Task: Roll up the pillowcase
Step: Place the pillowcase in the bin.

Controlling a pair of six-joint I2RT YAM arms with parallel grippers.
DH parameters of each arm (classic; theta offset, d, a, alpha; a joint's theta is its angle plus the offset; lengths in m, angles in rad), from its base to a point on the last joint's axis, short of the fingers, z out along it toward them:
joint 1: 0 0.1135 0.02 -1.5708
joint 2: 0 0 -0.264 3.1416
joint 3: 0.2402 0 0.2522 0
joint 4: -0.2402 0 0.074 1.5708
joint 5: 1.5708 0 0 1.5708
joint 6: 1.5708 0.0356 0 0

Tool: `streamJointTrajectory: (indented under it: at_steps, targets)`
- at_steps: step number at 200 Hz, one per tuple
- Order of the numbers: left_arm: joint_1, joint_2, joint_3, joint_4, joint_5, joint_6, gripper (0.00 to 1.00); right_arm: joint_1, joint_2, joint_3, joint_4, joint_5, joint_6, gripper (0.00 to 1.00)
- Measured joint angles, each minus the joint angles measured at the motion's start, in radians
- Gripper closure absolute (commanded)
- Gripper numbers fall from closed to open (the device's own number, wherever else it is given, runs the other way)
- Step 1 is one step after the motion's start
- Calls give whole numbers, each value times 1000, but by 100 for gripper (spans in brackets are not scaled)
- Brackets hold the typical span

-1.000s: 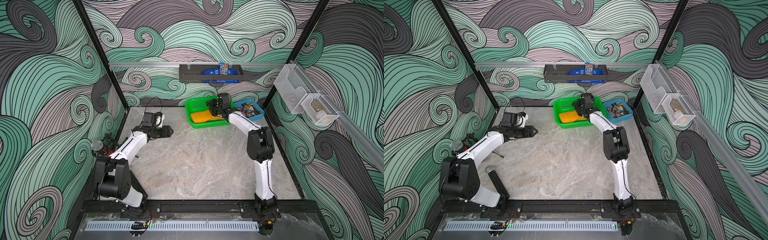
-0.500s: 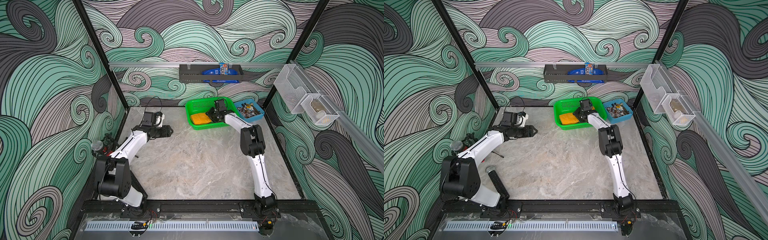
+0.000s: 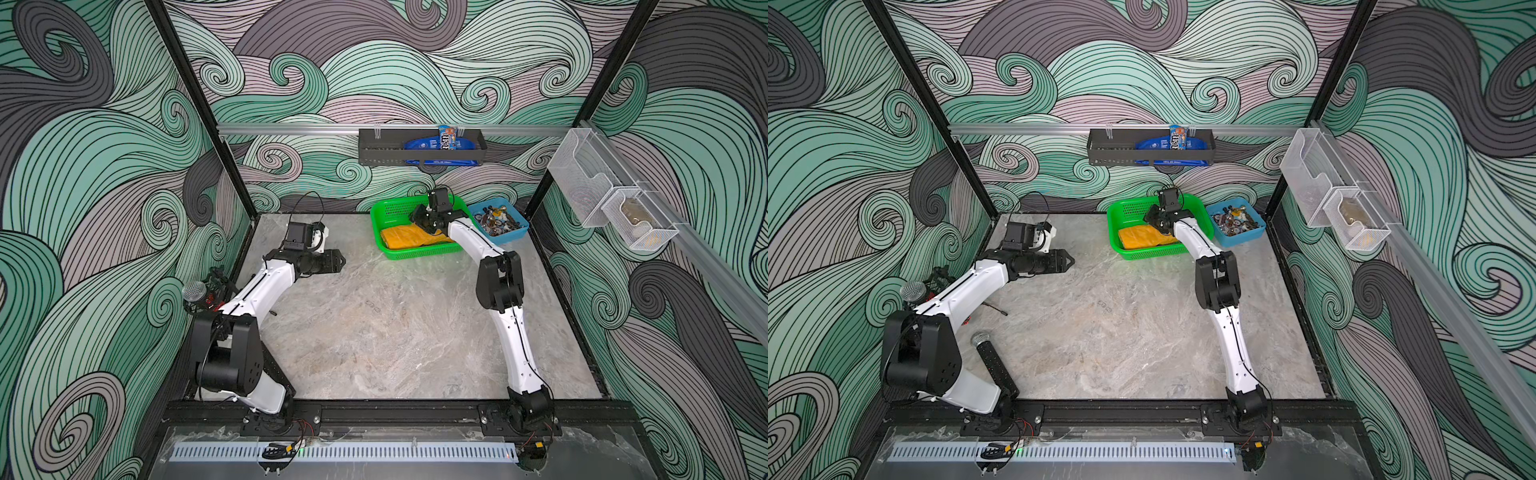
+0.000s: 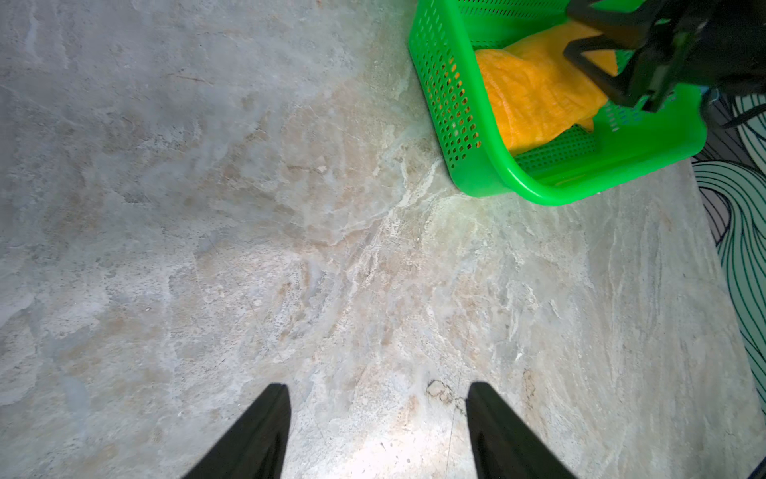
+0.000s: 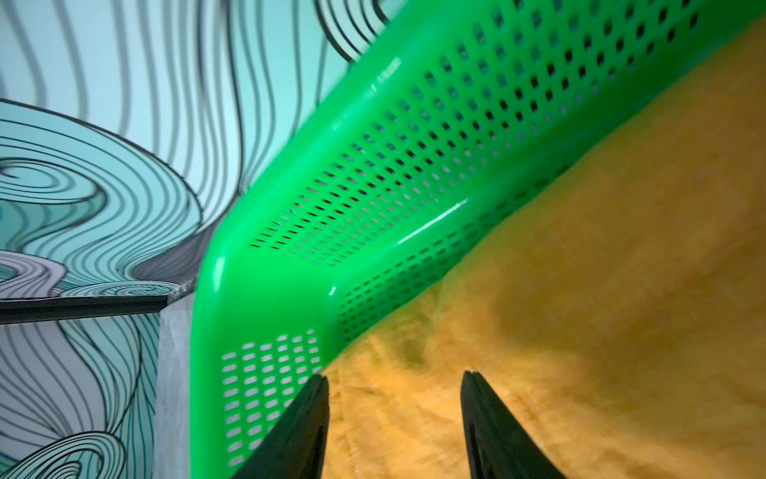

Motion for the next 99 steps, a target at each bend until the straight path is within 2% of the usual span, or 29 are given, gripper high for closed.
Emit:
streamJointTrajectory:
  at_steps: [21, 54, 74, 83, 99]
  targets:
    - [0, -44, -61, 71, -39, 5, 25, -18, -117, -68, 3, -27, -77, 34]
    - [0, -214, -281, 269, -124, 14, 15, -40, -383, -309, 17, -52, -240, 25]
    - [0, -279, -395, 409, -211, 23, 8, -56, -566, -533, 71, -51, -338, 15]
    - [2, -290, -439, 466, -255, 32, 3, -65, -659, -660, 106, -46, -369, 9]
    - [16, -294, -507, 562, -314, 44, 1, -102, -837, -928, 219, -42, -425, 3]
